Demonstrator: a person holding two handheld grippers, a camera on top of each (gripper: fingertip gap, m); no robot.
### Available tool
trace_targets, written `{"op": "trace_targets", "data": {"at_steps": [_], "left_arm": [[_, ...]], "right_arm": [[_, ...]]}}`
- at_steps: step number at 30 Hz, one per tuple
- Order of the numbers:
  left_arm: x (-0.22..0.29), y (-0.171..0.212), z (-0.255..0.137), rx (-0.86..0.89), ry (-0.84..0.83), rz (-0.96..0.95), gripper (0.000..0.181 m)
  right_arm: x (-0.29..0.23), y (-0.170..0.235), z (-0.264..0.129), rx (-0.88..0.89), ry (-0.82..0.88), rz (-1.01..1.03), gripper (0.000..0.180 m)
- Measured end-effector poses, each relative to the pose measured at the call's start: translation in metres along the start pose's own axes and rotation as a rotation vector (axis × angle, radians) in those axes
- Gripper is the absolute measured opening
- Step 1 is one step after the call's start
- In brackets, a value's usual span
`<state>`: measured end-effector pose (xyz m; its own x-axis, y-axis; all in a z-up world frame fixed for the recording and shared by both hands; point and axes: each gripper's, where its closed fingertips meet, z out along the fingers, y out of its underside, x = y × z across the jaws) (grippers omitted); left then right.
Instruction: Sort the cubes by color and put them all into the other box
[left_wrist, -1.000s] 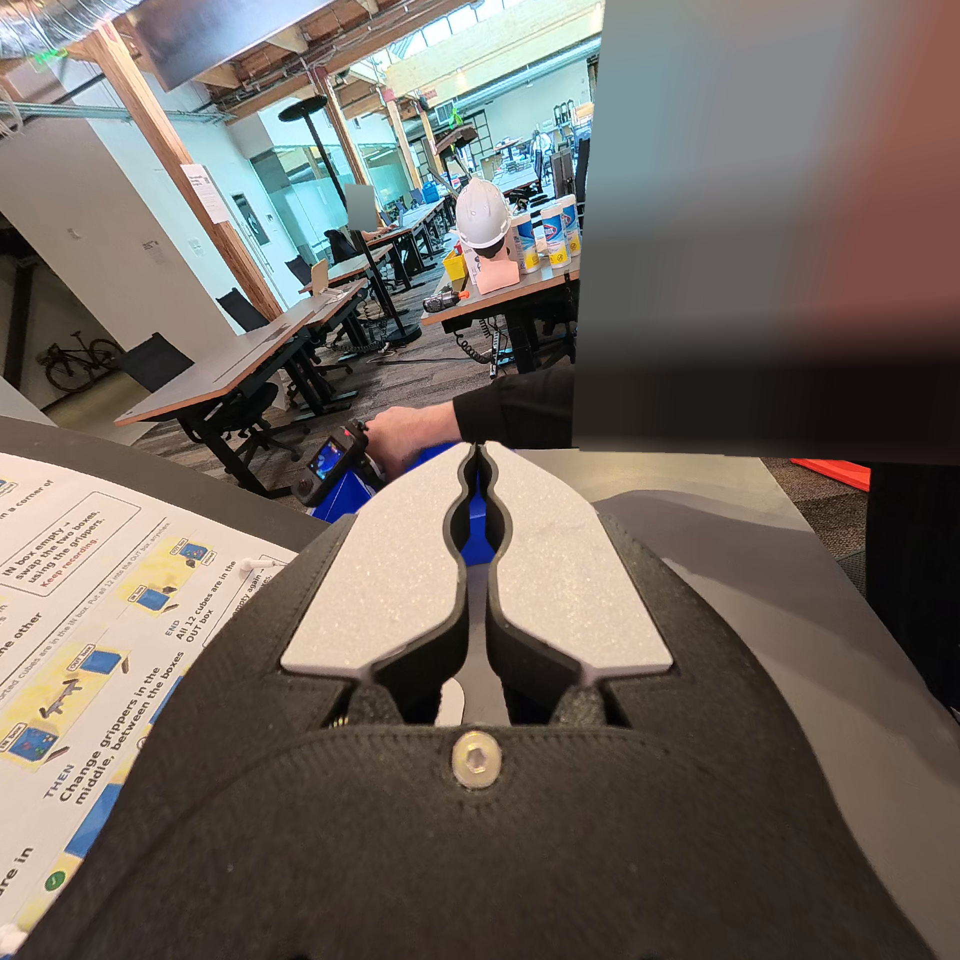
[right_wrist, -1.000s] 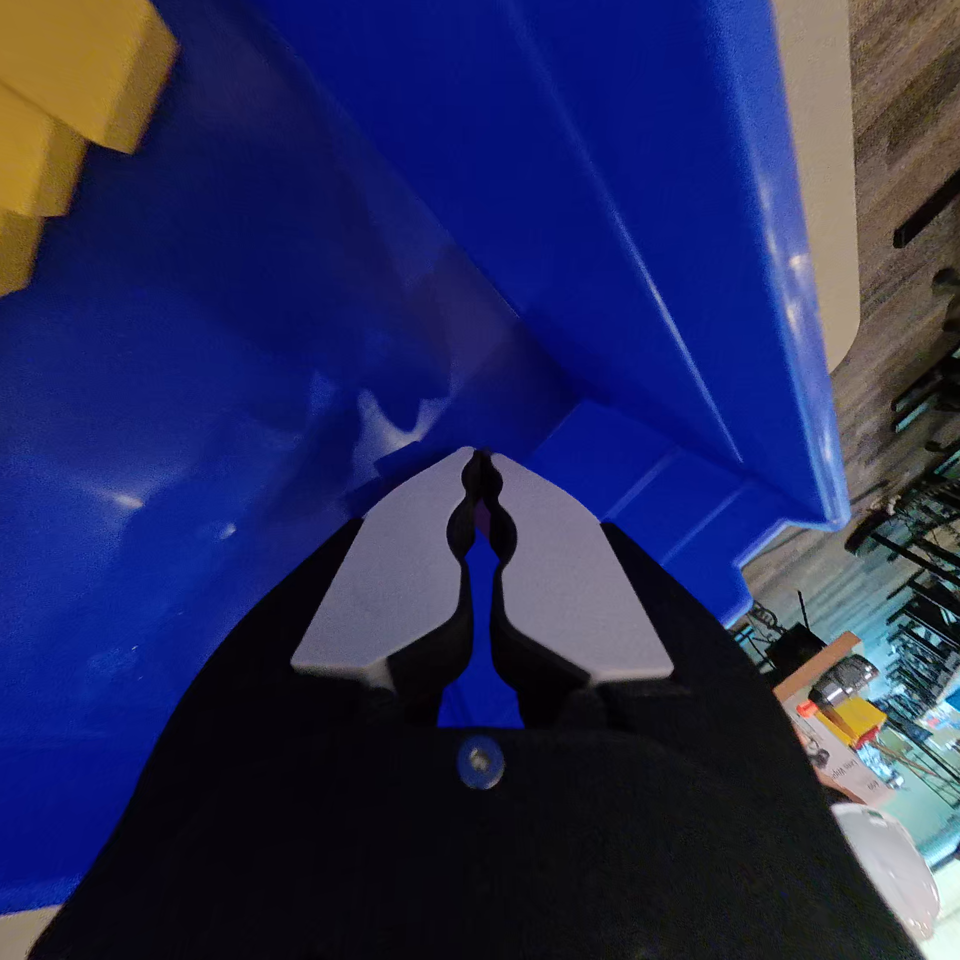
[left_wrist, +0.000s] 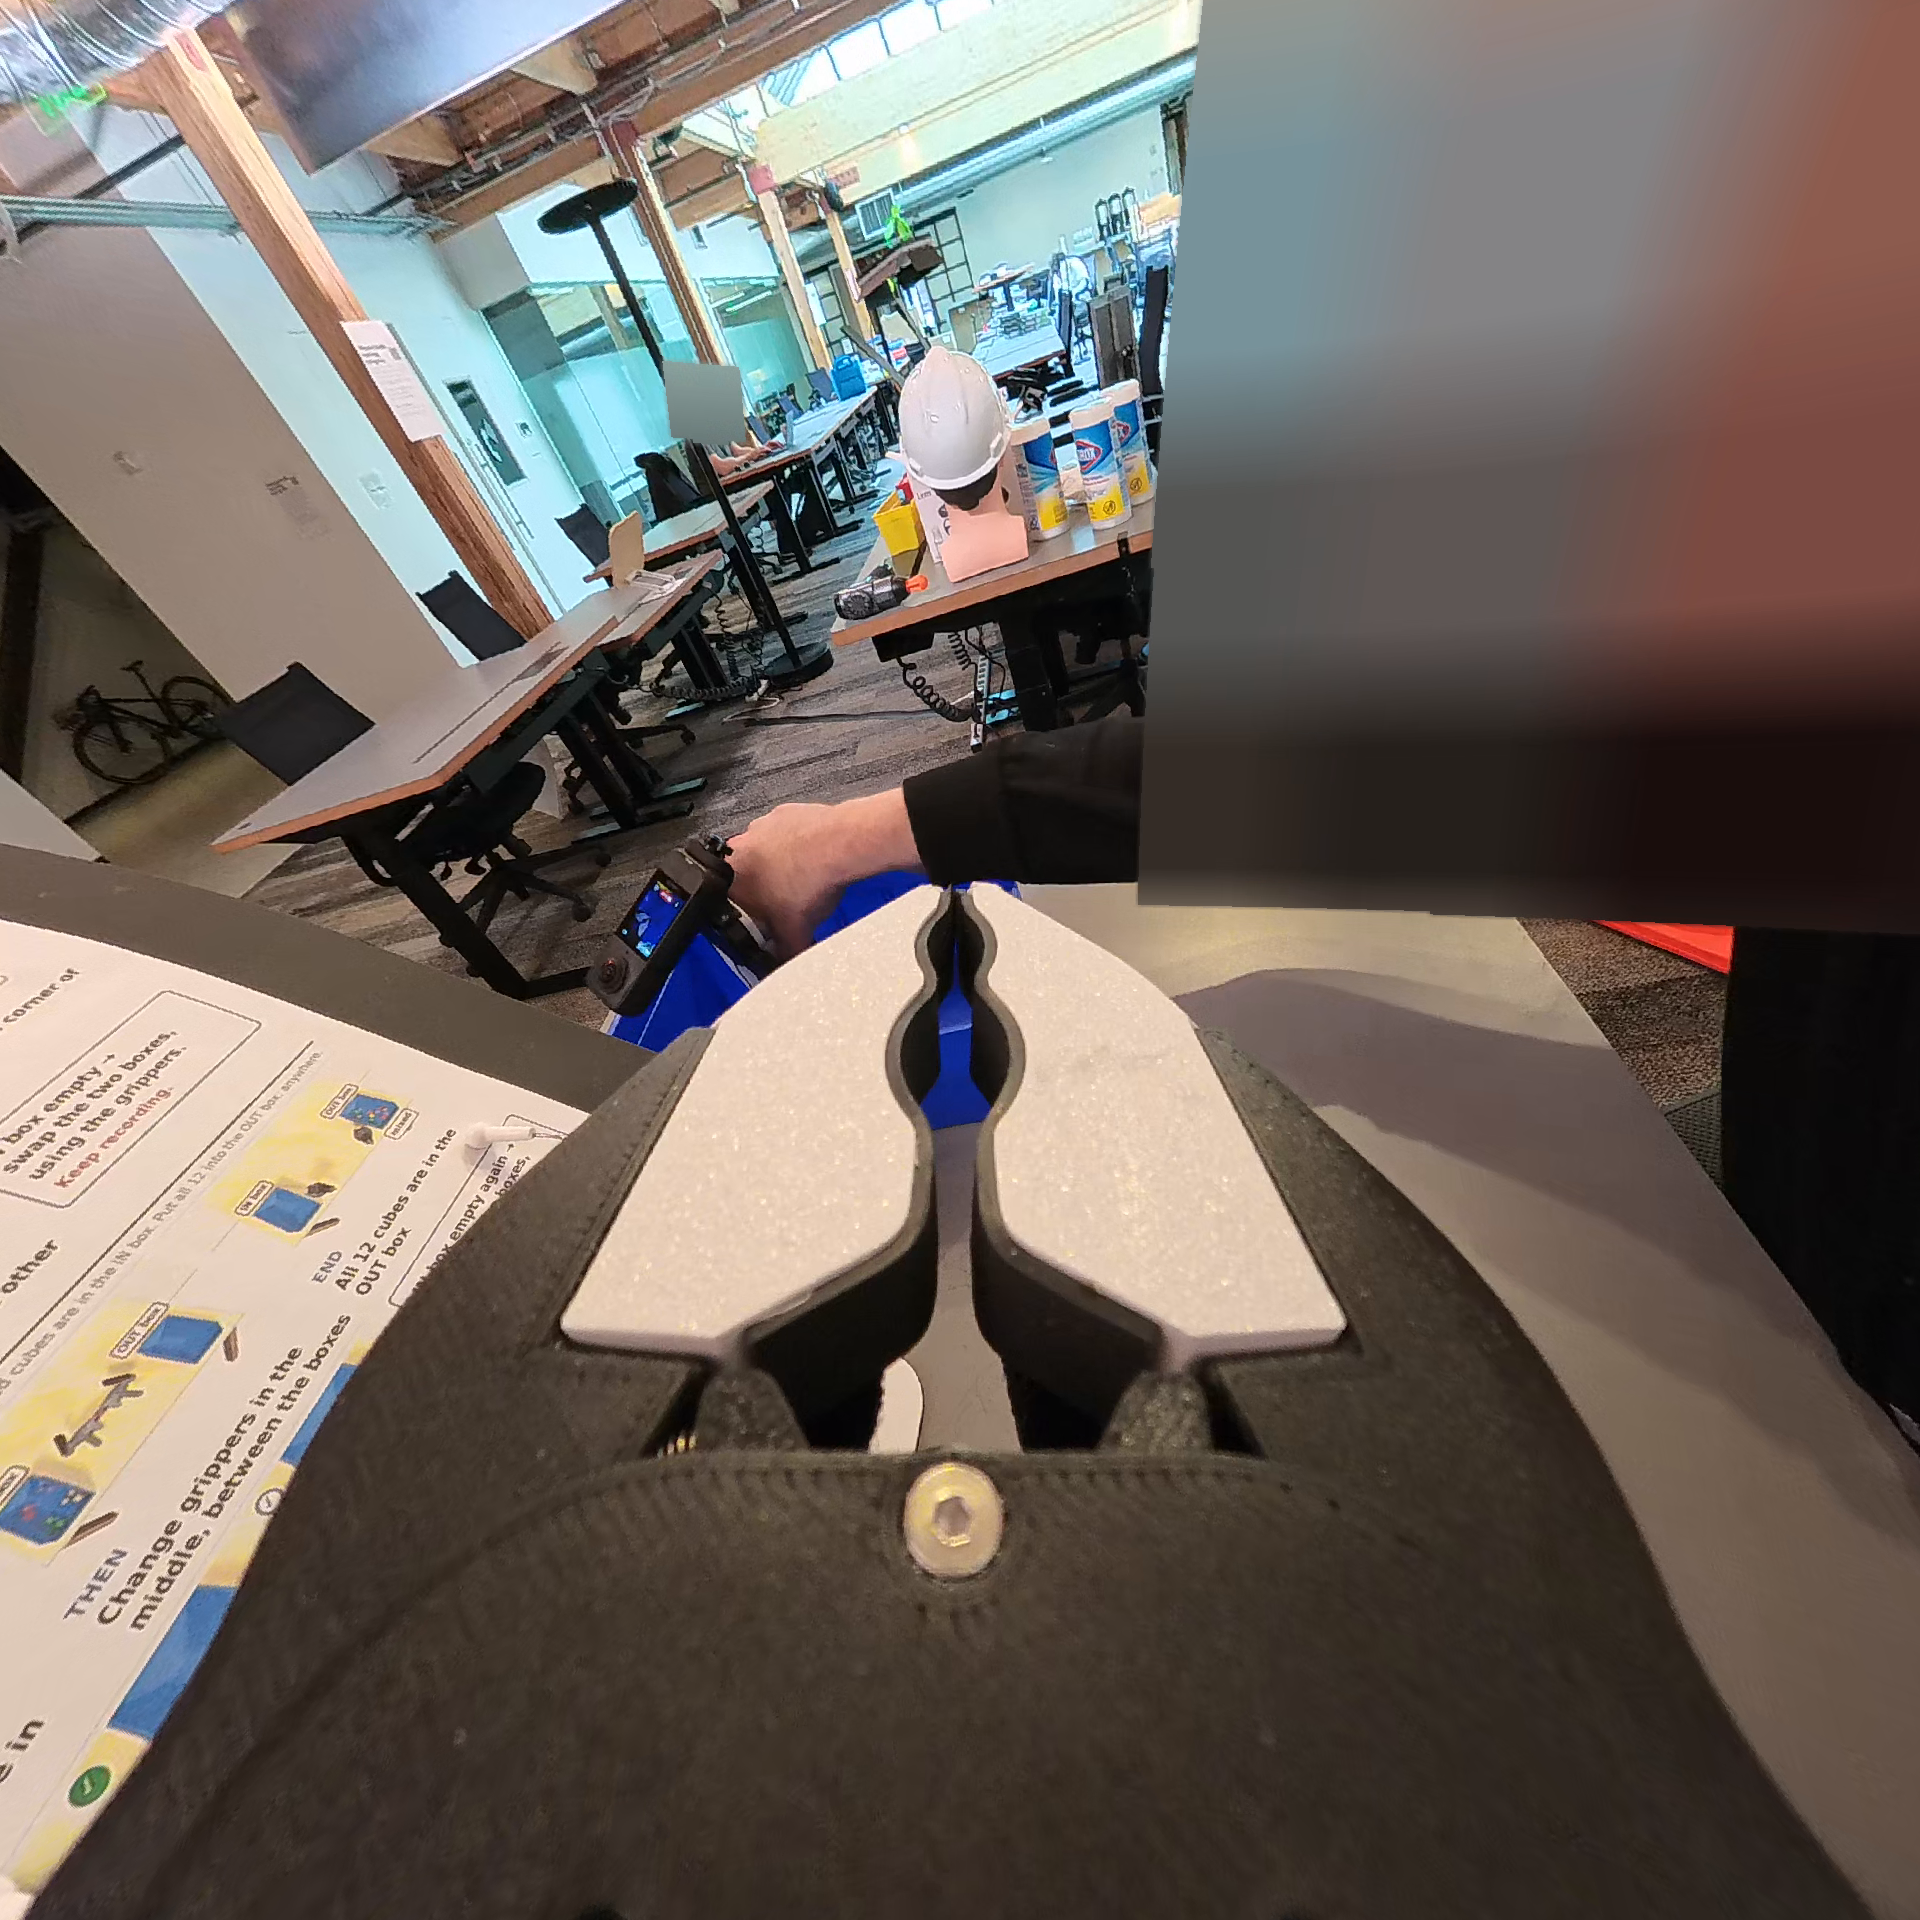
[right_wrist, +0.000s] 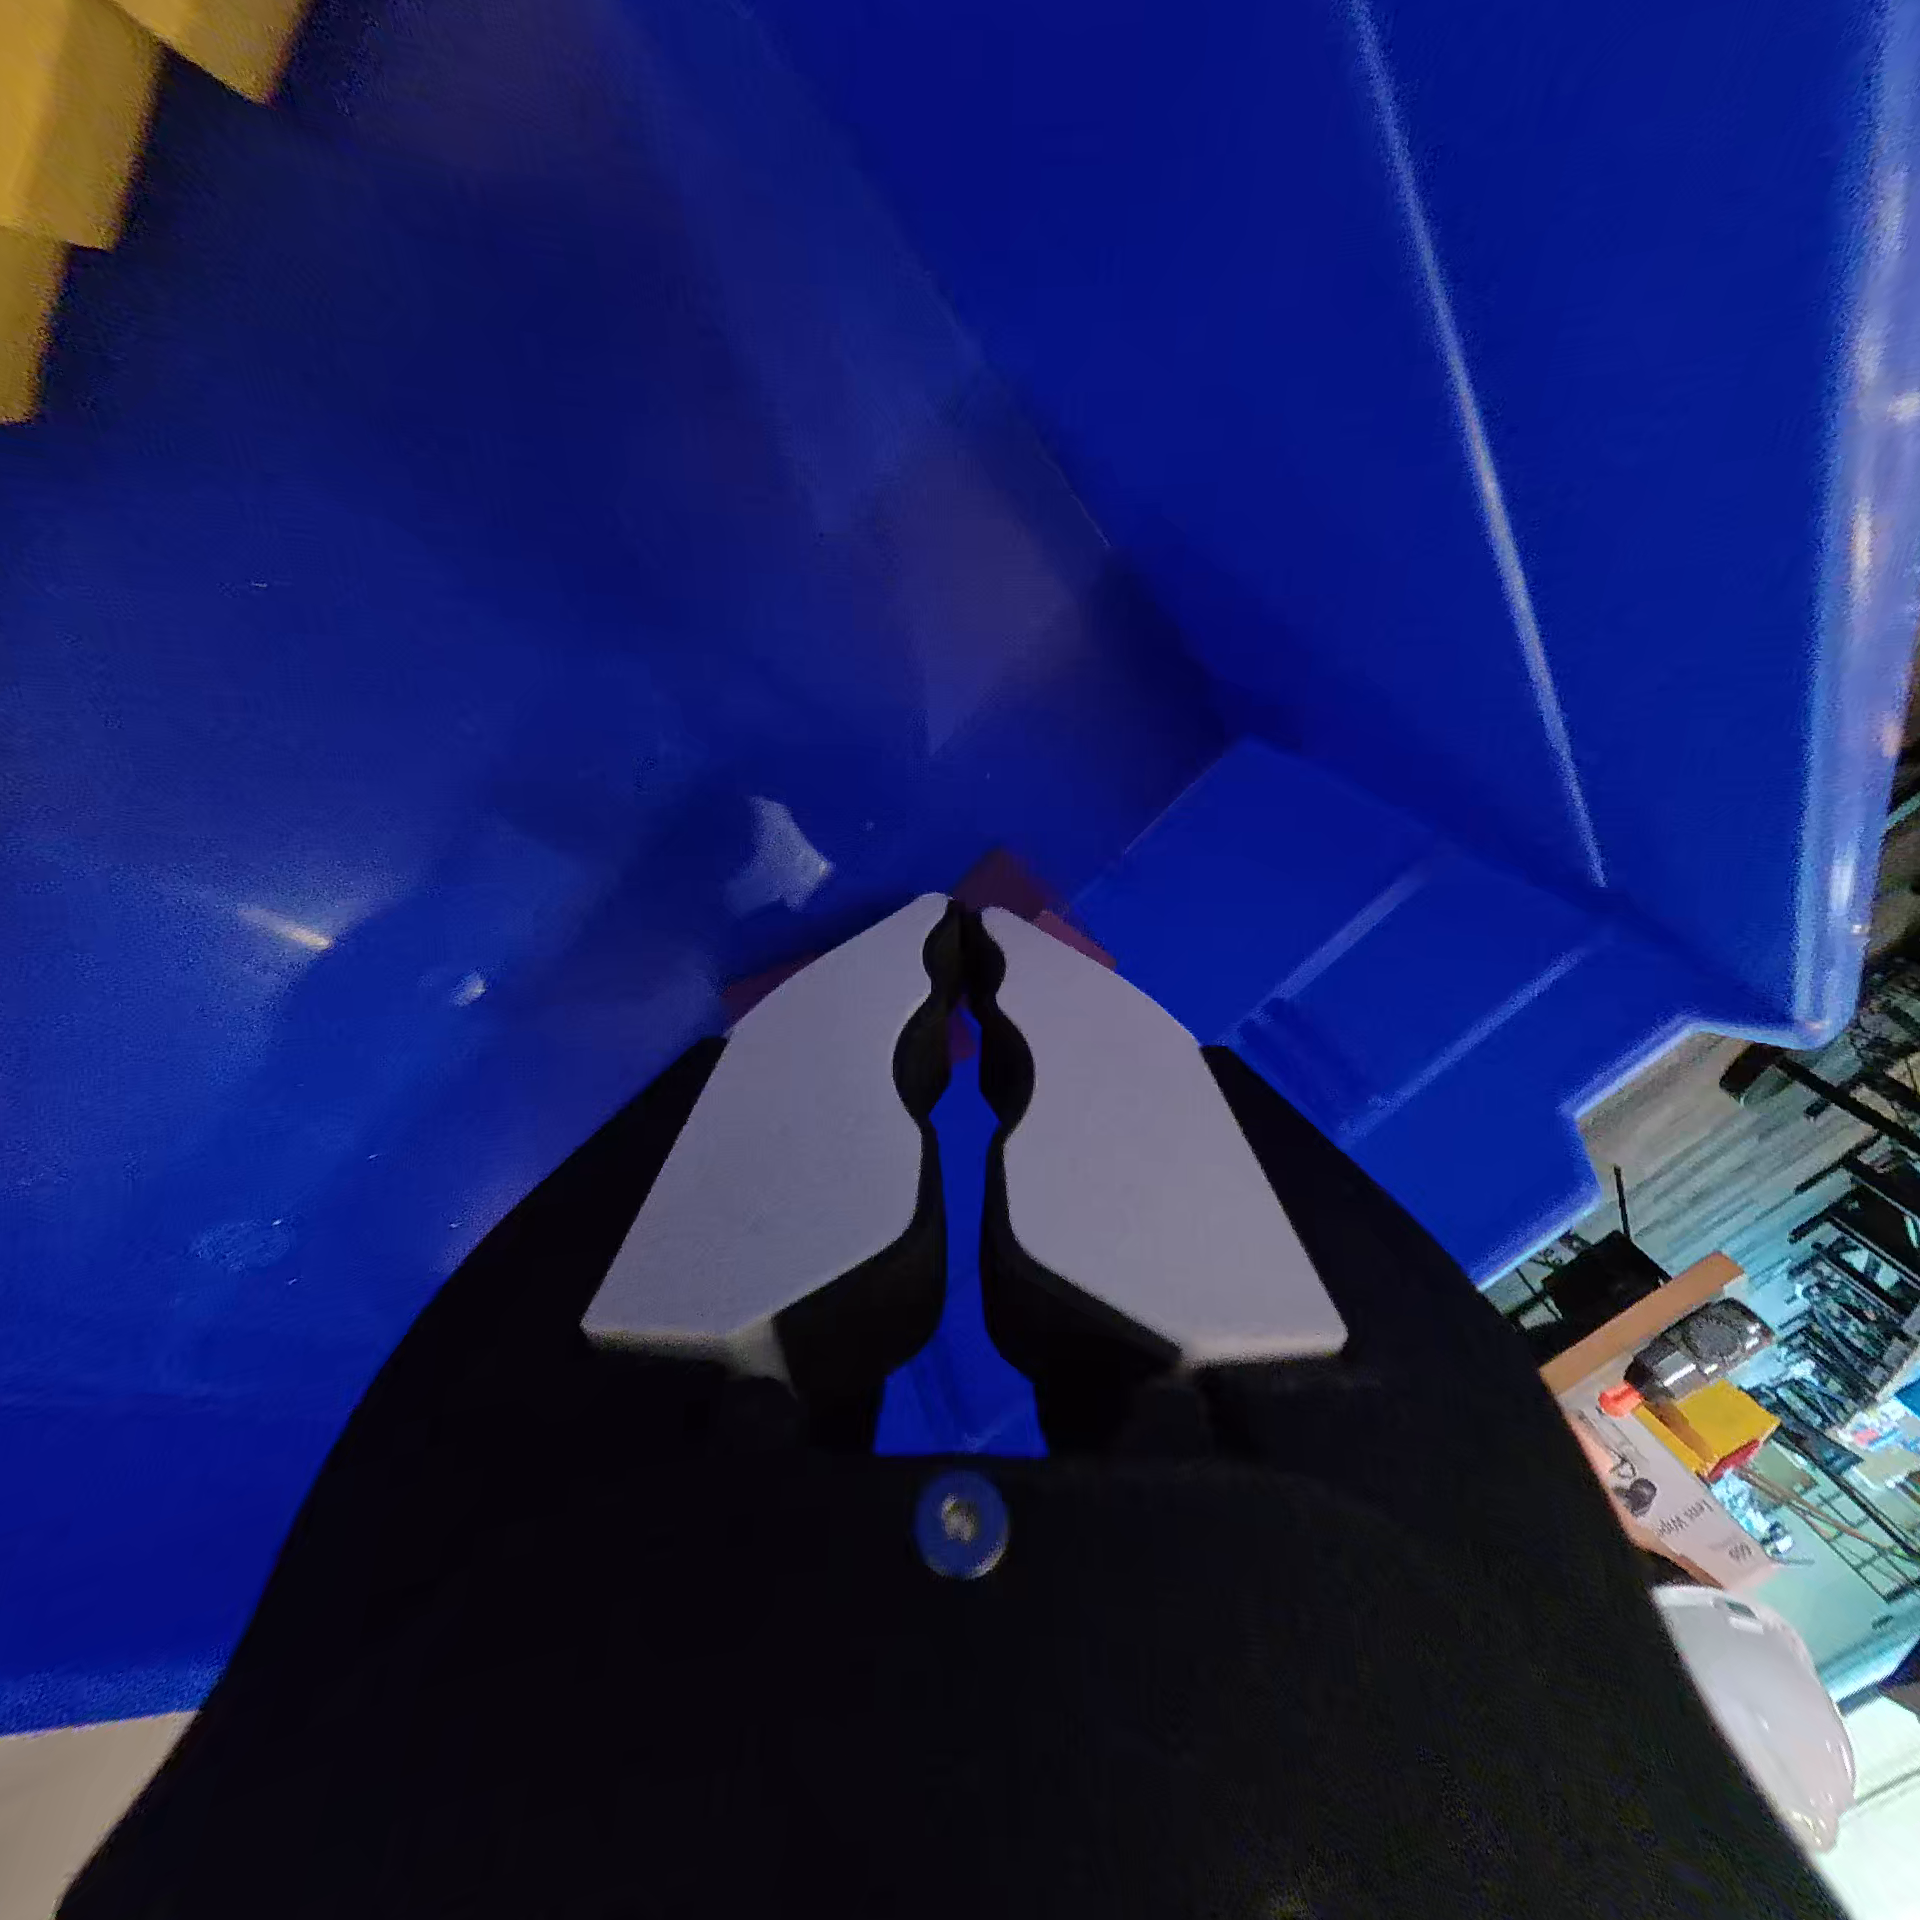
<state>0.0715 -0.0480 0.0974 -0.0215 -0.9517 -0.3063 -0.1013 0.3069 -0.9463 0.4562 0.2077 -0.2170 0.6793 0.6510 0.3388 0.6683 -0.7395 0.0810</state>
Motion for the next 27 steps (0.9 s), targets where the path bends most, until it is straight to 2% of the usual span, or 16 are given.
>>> {"op": "trace_targets", "data": {"at_steps": [6, 11, 15, 21, 27], "left_arm": [[0.000, -0.001, -0.002, 0.004, 0.000, 0.000, 0.000], [0.000, -0.001, -0.002, 0.002, -0.001, 0.001, 0.000], [0.001, -0.001, -0.001, 0.001, 0.004, 0.001, 0.000], [0.003, -0.002, -0.001, 0.003, 0.005, 0.005, 0.000], [0.001, 0.000, 0.000, -0.003, 0.007, 0.000, 0.000]], "right_arm": [[-0.001, 0.004, 0.005, -0.020, 0.012, -0.009, 0.000], [-0.025, 0.000, -0.016, 0.056, -0.083, -0.036, 0.000], [-0.042, 0.012, -0.007, -0.001, -0.131, -0.070, 0.000], [-0.031, 0.028, 0.006, -0.087, -0.067, -0.065, 0.000], [-0.033, 0.028, 0.004, -0.066, -0.086, -0.069, 0.001]]}}
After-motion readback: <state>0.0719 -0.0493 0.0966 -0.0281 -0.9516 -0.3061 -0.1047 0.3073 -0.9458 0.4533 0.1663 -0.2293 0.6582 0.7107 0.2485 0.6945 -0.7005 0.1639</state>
